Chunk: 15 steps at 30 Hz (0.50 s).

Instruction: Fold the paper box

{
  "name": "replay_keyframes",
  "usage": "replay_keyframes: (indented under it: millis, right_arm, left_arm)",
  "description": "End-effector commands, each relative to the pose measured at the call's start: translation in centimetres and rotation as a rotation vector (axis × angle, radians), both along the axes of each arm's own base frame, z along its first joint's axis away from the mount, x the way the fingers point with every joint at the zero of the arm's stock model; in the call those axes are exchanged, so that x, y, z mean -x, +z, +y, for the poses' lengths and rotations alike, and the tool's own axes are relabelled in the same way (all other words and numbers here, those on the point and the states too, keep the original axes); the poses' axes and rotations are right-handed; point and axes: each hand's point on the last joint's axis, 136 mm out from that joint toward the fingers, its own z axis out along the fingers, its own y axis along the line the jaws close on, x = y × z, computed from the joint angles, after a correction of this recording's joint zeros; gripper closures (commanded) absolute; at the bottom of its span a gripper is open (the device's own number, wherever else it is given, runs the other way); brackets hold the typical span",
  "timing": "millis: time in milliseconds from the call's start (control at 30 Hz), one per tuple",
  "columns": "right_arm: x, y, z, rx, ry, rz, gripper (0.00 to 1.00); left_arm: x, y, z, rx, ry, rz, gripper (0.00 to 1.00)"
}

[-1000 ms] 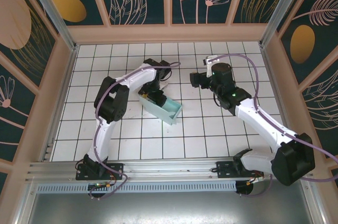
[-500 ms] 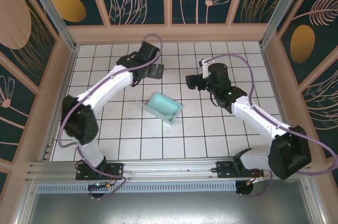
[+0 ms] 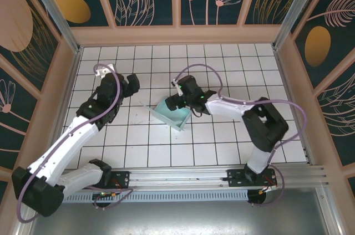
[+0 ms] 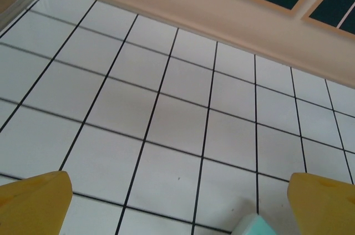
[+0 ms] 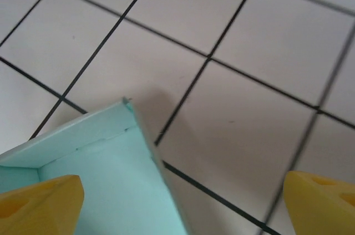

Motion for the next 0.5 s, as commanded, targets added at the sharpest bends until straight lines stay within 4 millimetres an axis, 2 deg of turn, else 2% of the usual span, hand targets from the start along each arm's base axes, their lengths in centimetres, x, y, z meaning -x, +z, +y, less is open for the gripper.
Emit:
replay_keyframes:
  millis: [0, 133, 300, 467]
  right_arm:
    - [-1.8, -0.7, 0.0, -0.004, -0.101, 0.007, 0.08]
    - [-3.3, -2.1, -1.8, 0.022, -0.206, 0.048, 0.09]
    - [-4.7, -2.0, -6.2, -0.004, -0.359, 0.078, 0.12]
    - [-5.1, -1.4, -11.6, 0.006, -0.507, 0.076, 0.13]
  left_arm:
    - [1.5, -1.0, 0.7, 0.047, 0.014, 0.003, 0.01]
    - [2.8, -0.3, 0.3, 0.091, -0.055, -0.078, 0.01]
    - [3.2, 0.7, -1.2, 0.103, -0.173, -0.143, 0.01]
    - [2.1, -0.5, -2.9, 0.077, -0.239, -0.078, 0.01]
